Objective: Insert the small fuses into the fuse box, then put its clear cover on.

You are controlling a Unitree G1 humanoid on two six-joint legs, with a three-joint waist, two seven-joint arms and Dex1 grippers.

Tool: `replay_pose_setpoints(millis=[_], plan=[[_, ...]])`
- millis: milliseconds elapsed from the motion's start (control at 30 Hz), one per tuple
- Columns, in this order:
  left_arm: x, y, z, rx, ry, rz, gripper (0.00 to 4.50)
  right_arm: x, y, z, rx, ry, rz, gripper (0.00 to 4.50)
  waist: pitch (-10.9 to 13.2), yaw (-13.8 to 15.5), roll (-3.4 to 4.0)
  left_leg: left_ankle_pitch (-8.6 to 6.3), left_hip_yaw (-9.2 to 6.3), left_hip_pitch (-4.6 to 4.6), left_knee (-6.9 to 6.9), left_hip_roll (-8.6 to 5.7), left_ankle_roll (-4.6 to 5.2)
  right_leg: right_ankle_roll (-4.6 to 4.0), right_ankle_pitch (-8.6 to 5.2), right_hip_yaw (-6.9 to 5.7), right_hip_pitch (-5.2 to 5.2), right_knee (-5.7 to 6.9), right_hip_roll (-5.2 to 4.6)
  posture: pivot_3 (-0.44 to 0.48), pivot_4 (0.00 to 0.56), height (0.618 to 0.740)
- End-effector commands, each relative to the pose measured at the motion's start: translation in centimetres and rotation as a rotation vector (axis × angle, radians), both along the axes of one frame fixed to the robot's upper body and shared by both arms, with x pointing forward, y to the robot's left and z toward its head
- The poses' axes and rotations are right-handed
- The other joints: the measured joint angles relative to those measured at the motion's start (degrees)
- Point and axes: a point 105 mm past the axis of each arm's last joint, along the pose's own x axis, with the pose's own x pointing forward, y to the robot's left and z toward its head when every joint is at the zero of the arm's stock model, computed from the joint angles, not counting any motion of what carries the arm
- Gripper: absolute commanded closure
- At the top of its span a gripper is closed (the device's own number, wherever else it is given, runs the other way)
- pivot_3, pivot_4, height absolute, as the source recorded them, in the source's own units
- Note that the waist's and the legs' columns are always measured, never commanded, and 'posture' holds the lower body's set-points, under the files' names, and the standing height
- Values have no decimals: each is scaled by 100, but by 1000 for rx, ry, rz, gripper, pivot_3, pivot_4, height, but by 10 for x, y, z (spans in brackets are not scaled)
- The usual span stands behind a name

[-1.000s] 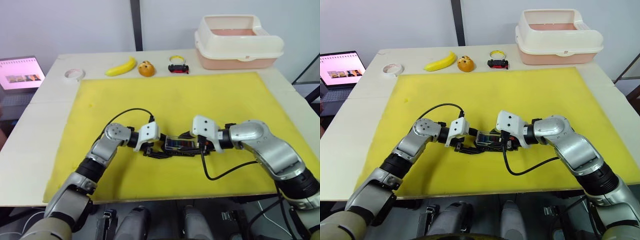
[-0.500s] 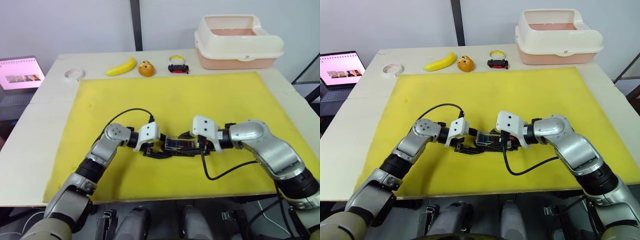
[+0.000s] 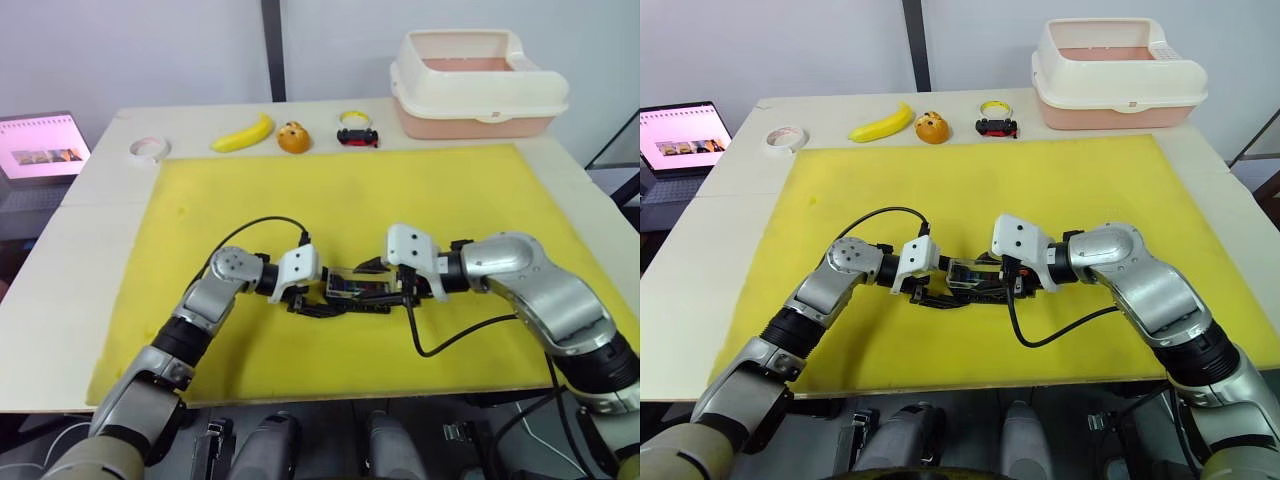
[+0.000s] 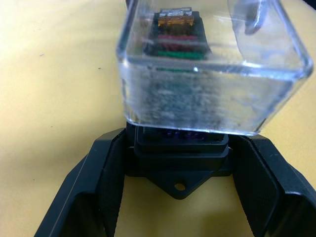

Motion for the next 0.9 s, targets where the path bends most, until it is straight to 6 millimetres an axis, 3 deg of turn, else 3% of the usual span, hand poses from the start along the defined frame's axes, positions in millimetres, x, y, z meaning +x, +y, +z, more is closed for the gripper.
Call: replay_pose_setpoints(millis=[33,433,800,900], plan=[[0,3,-3,20,-4,12,1931,-1,0,0,-15,-34,13,2794,0,1,0,0,0,0,0,0,0,0,0,0,0,0,0,0,150,740],[1,4,-1,21,-6,14,1931,4,-8,-13,-38,-15,-10,2794,0,-2,0,0,0,0,0,0,0,0,0,0,0,0,0,0,150,740],[1,2,-1,17,-6,13,1931,6,-7,-14,-23,-7,-15,2794,0,0,0,0,0,0,0,0,0,0,0,0,0,0,0,0,150,740],[1,2,-1,17,-5,14,1931,5,-6,-9,-15,-20,-11,1408,0,0,0,0,0,0,0,0,0,0,0,0,0,0,0,0,150,740]])
